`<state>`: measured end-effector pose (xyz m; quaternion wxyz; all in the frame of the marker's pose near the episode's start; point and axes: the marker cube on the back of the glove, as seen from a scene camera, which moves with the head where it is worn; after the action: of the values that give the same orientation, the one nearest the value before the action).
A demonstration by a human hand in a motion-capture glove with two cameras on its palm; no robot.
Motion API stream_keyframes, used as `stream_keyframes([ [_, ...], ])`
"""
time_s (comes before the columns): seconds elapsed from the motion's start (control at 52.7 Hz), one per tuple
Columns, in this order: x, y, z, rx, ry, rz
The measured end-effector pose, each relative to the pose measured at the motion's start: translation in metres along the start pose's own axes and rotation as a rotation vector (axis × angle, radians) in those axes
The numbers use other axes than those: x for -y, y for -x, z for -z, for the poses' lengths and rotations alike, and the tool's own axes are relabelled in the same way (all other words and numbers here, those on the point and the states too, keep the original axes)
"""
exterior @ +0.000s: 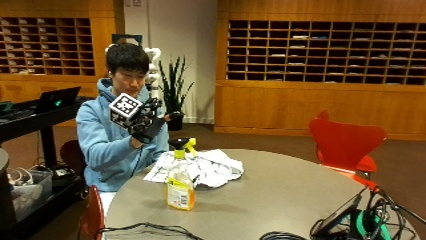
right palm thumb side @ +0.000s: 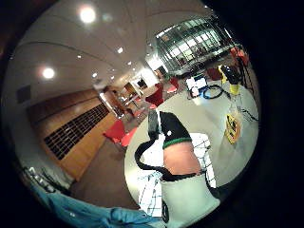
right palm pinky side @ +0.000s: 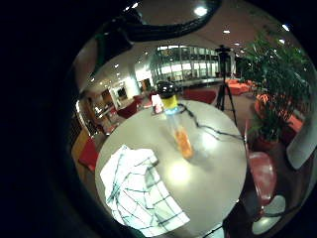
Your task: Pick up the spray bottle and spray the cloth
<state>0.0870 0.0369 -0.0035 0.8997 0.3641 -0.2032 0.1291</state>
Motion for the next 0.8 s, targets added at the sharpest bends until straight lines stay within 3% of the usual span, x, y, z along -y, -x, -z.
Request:
stream_keyframes([
  [0.133,-0.001,-0.017,-0.007,0.048,-0.036,-0.100],
  [0.455,-0.002,-0.035,-0.011,0.090,-0.080,-0.183],
  [0.797,-0.009,-0.066,-0.026,0.109,-0.009,-0.259],
])
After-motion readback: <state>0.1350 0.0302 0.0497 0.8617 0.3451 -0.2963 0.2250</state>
